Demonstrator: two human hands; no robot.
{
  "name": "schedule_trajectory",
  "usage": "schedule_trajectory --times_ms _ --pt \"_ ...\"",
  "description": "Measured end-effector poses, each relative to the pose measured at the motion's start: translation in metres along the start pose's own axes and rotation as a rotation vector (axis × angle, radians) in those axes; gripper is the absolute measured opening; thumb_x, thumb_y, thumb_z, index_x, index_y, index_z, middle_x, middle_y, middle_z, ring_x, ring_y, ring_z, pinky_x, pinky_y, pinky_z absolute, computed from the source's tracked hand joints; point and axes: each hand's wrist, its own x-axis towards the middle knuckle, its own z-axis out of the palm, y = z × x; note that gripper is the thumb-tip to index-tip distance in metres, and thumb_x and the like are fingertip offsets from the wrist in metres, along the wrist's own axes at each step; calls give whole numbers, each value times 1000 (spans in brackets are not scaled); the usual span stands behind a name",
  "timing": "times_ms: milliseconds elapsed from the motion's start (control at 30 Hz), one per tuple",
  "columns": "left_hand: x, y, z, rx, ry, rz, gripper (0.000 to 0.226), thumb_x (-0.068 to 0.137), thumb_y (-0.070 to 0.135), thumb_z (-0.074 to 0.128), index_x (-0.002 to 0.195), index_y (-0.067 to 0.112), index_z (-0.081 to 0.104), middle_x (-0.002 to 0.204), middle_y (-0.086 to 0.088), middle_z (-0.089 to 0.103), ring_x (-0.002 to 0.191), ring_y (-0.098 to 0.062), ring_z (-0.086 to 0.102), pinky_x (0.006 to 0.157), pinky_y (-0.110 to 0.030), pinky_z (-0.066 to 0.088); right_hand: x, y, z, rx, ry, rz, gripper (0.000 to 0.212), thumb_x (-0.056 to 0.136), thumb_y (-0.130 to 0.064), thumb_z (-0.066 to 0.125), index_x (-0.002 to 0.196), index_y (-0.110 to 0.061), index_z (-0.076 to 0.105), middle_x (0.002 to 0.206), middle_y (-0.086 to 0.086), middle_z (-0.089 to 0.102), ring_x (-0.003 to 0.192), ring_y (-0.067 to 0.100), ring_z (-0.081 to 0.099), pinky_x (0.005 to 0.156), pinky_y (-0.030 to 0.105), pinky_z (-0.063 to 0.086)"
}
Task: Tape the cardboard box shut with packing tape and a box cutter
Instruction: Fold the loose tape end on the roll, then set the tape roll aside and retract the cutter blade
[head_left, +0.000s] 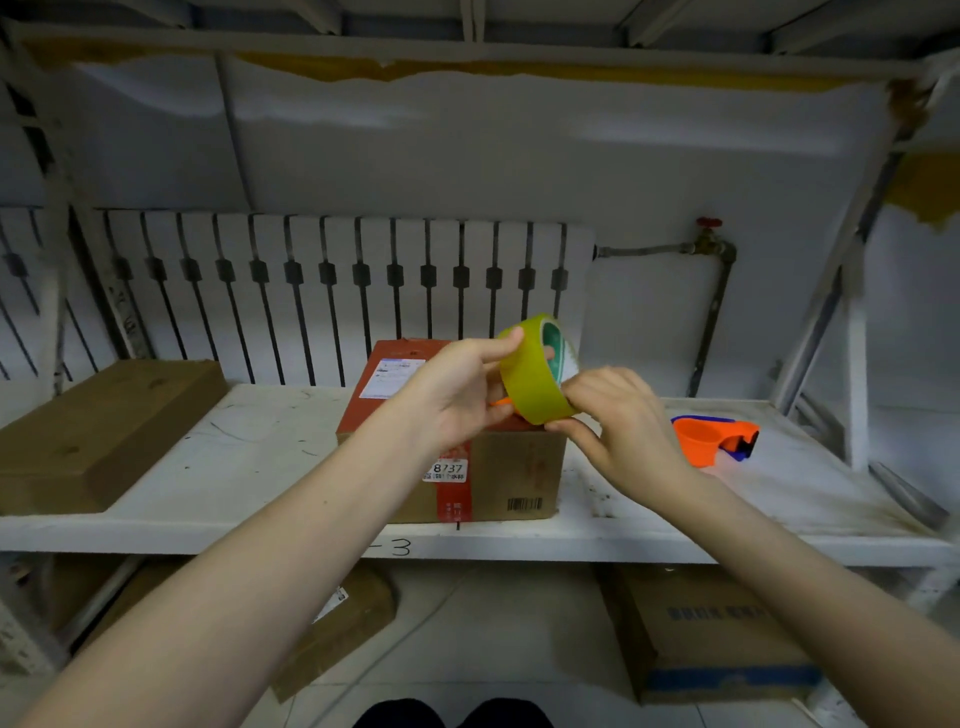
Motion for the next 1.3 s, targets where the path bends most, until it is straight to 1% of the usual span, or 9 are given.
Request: schedule_trajectory --times_ms 67,233,400,600,733,833,933,1100,1300 --pt "8 -6 6 88 47 43 14 89 22 59 100 13 59 87 -3 65 83 -17 59 73 -30 46 -1 2 0 56 -8 21 21 82 -33 62 91 -14 62 87 3 67 83 17 59 76 27 41" --pt "23 -13 9 -161 -55 -76 22 88 16 56 109 9 58 86 -7 68 79 -20 67 65 -32 54 -14 24 2 170 30 83 23 84 -30 64 101 -17 60 98 0 65 94 8 52 80 27 42" --pt "44 -23 8 -28 -84 -118 18 87 24 55 102 16 62 84 -3 74 94 -21 65 106 -43 38 -32 54 11 201 84 86 21 88 -29 55 99 -14 67 96 0 69 96 10 55 83 30 44" --pt "74 -28 14 25 -79 -187 11 86 22 58 92 18 65 91 0 71 100 -19 64 110 -45 32 -40 85 26 115 130 59 14 86 -17 63 98 -13 68 96 0 70 94 17 57 77 32 46" --pt "97 -31 5 423 74 -48 40 87 42 57 118 16 58 116 -3 65 101 -18 63 94 -39 43 -48 118 40 81 174 247 14 88 -18 61 100 -14 67 94 -1 68 80 13 54 64 28 44" --pt "112 -37 -14 848 263 289 19 85 36 62 99 23 66 106 4 67 96 -14 62 90 -34 46 -58 144 65 122 76 464 16 88 -9 59 103 -13 63 94 3 65 68 15 56 59 34 49" --pt "120 -41 -32 1168 328 449 10 84 21 63 91 22 70 93 8 66 90 -11 60 78 -26 43 -69 169 100 87 -115 649 20 88 -8 54 107 -11 59 96 11 66 76 30 62 65 42 51" --pt "128 -49 -53 1394 350 476 12 84 18 61 92 23 69 94 6 68 87 -14 60 72 -27 46 -76 187 147 -68 -335 762 23 90 -10 48 109 -9 60 101 15 65 83 35 61 63 35 46" --pt "126 -57 -59 1490 309 500 19 84 17 59 98 24 70 103 3 66 96 -17 58 83 -37 51 -71 192 168 -185 -455 838 29 85 -3 53 112 -11 57 106 10 63 89 30 62 67 37 53"
